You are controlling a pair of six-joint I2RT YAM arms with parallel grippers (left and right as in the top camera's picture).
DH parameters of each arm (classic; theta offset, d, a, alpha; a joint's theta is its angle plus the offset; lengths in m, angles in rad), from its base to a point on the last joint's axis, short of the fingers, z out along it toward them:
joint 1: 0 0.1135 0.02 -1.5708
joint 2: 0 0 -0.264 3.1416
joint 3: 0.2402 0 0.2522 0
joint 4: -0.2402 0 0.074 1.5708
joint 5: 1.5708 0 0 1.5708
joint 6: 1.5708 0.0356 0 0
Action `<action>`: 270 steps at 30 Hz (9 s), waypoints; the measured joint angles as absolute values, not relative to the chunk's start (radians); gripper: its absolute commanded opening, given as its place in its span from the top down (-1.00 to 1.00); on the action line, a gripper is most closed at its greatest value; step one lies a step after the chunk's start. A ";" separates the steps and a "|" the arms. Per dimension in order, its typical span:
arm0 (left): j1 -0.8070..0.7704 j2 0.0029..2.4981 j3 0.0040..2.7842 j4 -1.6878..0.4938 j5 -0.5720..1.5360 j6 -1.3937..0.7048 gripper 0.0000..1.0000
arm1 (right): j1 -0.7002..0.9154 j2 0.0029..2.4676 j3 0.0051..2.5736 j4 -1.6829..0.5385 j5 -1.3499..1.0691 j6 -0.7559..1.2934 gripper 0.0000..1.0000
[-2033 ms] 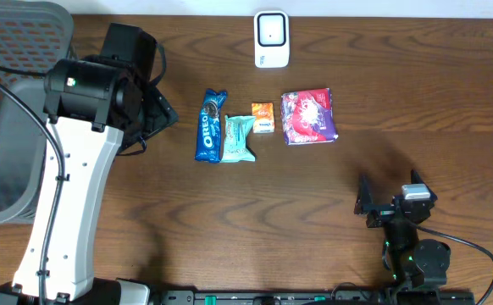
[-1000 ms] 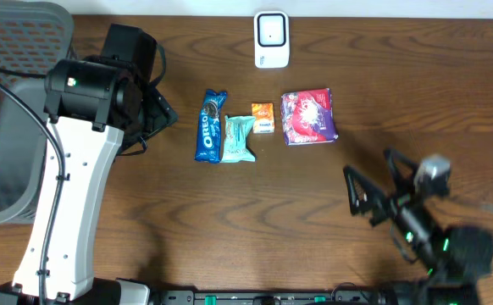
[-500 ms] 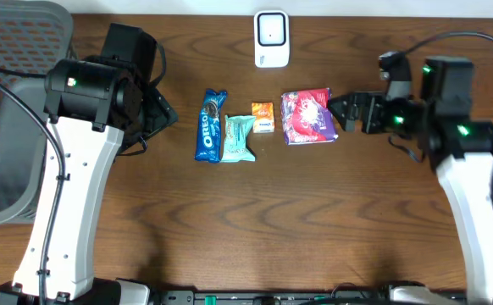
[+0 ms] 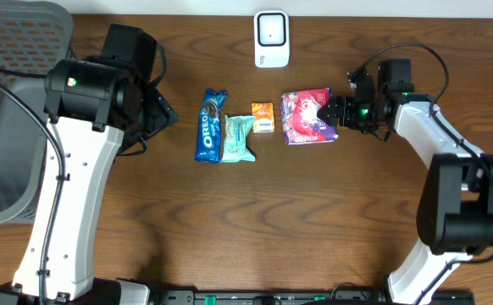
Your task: Scan the item barcode
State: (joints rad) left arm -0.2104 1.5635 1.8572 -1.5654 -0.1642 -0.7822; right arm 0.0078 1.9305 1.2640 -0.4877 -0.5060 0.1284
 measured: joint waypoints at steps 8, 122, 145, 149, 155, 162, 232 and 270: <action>-0.210 1.563 1.857 -1.566 -0.164 -0.782 -0.95 | -0.009 2.068 1.269 -0.393 -0.663 0.109 0.25; -0.210 1.563 1.857 -1.565 -0.164 -0.782 -0.96 | -0.060 1.985 1.702 -0.997 -0.319 0.084 -0.04; -0.210 1.563 1.857 -1.566 -0.164 -0.782 -0.96 | 0.017 1.974 1.420 -0.740 -0.248 0.162 0.95; -0.210 1.563 1.857 -1.565 -0.164 -0.782 -0.96 | 0.018 1.958 1.502 -0.797 -0.231 0.176 0.76; -0.210 1.563 1.857 -1.565 -0.164 -0.782 -0.96 | 0.056 1.901 1.579 -0.791 -0.224 0.179 0.72; -0.210 1.563 1.857 -1.565 -0.164 -0.782 -0.95 | 0.128 1.908 1.520 -0.738 -0.166 0.179 0.59; -0.210 1.563 1.857 -1.566 -0.164 -0.782 -0.96 | 0.051 1.926 1.716 -1.007 0.334 0.201 0.98; -0.210 1.563 1.857 -1.565 -0.164 -0.782 -0.96 | 0.318 2.169 2.185 -1.198 0.310 0.240 -0.89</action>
